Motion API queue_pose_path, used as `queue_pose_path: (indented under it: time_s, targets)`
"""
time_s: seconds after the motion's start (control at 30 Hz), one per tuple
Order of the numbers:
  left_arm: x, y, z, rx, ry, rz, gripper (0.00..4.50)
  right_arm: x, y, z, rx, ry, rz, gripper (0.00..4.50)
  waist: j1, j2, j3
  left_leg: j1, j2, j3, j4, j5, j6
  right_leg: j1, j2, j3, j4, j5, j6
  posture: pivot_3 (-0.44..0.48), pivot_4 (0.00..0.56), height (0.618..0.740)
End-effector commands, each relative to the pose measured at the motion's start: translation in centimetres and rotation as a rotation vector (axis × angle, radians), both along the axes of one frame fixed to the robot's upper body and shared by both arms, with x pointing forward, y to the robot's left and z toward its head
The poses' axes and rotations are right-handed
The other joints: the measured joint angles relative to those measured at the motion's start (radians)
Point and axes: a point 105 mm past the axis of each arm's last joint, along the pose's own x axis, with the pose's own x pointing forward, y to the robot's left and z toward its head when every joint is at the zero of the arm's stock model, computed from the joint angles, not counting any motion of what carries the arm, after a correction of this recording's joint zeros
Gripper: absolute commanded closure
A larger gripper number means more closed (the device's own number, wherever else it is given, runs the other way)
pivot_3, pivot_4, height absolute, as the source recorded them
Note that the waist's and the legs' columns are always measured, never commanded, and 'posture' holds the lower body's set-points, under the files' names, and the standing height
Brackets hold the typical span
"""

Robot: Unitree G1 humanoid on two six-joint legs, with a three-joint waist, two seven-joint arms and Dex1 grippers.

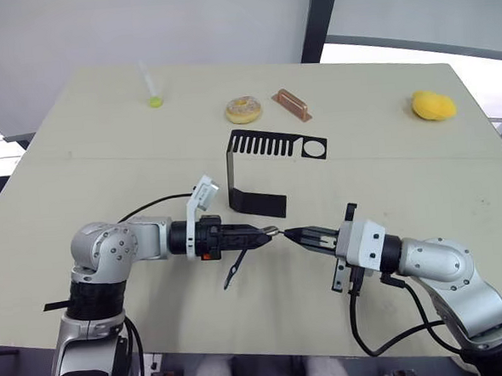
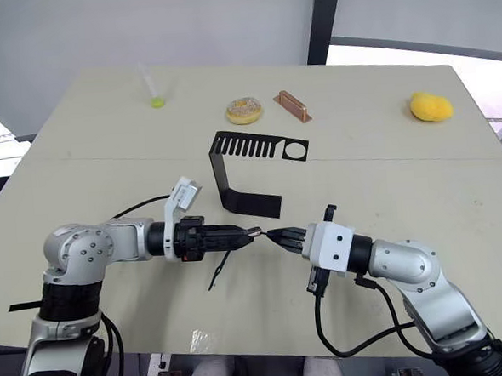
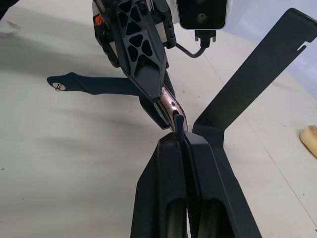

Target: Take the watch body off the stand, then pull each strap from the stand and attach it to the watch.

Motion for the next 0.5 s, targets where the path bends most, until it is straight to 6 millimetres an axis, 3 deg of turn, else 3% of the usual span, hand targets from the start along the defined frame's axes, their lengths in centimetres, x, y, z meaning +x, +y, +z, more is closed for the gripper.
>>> queue_pose_path:
  time_s: [0.03,0.5]
  targets:
    - [-1.30,-1.28,1.03,-0.021,-0.045,-0.080,2.91,-1.01,1.07,0.64,0.009,-0.050,0.053,4.50,0.000,0.000,0.000,0.000,0.000,0.000,0.000,0.000,0.000,0.000,0.000,0.000,0.000,0.000,0.000,0.000,0.150,0.740]
    - [-1.71,-2.28,0.99,-0.009,-0.054,-0.091,2.91,-0.59,1.63,0.86,-0.004,-0.090,0.015,4.50,0.000,0.000,0.000,0.000,0.000,0.000,0.000,0.000,0.000,0.000,0.000,0.000,0.000,0.000,0.000,0.000,0.150,0.740]
